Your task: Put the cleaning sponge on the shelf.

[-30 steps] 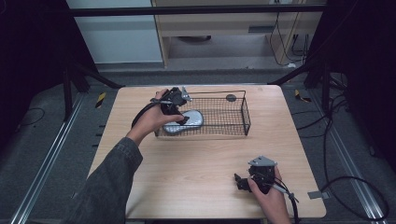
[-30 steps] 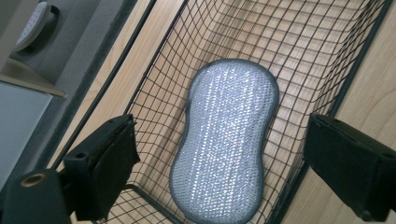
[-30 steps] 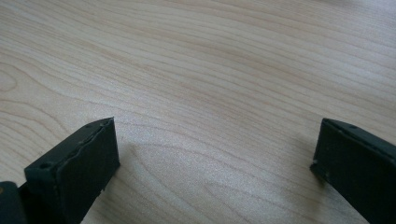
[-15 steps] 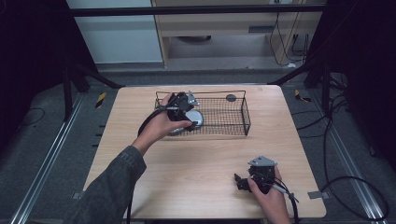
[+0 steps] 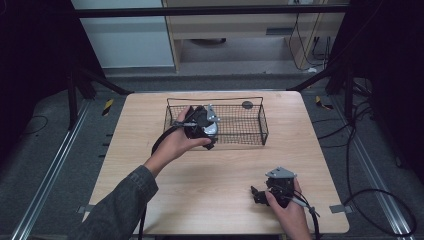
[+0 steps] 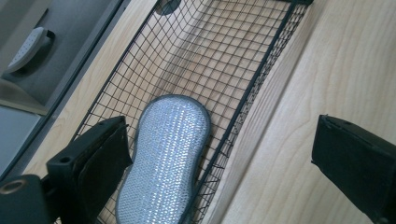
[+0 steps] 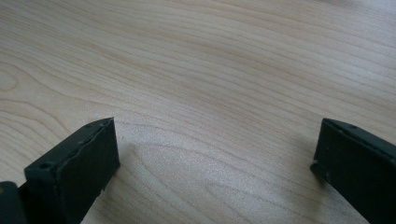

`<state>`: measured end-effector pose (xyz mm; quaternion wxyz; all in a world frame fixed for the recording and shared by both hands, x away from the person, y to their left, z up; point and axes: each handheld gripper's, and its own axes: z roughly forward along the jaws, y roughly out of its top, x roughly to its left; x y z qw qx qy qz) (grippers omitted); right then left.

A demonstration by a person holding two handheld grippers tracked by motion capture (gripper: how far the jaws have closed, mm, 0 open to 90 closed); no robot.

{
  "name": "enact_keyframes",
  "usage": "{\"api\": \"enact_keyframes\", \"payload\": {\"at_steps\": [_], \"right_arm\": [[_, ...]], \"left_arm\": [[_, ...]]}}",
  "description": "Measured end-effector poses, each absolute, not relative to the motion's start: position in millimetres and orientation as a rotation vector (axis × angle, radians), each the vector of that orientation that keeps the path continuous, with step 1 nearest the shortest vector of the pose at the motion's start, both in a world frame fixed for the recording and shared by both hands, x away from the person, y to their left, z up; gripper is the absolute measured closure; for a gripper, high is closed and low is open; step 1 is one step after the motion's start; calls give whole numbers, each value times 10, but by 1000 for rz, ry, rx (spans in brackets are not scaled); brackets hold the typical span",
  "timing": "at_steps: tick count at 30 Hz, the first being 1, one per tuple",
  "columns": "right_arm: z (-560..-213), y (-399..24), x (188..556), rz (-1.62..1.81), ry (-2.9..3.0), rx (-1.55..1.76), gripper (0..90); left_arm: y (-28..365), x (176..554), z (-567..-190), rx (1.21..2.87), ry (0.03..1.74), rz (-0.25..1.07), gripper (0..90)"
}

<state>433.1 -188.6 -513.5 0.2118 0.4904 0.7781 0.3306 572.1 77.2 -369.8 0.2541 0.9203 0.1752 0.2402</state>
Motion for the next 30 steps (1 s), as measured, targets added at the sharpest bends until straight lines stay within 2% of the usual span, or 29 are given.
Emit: {"api": "enact_keyframes", "payload": {"at_steps": [16, 30], "right_arm": [[-5137, -1883, 4328, 920, 2161, 1361, 4], [-5136, -1880, 4324, 921, 2159, 1366, 4]], "left_arm": [[949, 5316, -3667, 2428, 512, 624, 41], [1265, 5081, -3813, 2384, 590, 614, 40]]}}
